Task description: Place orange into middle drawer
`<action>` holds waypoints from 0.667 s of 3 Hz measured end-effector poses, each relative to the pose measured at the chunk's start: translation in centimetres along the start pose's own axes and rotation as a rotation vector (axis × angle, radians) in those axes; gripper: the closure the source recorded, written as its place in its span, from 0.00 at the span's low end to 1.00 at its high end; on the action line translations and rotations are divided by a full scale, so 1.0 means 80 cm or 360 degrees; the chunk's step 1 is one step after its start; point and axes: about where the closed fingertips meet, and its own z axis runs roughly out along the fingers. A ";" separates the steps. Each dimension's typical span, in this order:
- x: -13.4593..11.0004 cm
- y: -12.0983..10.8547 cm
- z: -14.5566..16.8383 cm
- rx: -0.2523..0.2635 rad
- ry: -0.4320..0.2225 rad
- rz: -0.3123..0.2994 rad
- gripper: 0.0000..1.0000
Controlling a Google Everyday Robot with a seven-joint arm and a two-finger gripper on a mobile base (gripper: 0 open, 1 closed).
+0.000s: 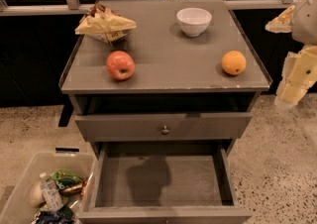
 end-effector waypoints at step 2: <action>0.022 -0.102 0.053 -0.0057 -0.0117 -0.0080 0.00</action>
Offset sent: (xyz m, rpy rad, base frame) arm 0.1348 -0.0459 -0.0405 0.0810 0.0257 0.1069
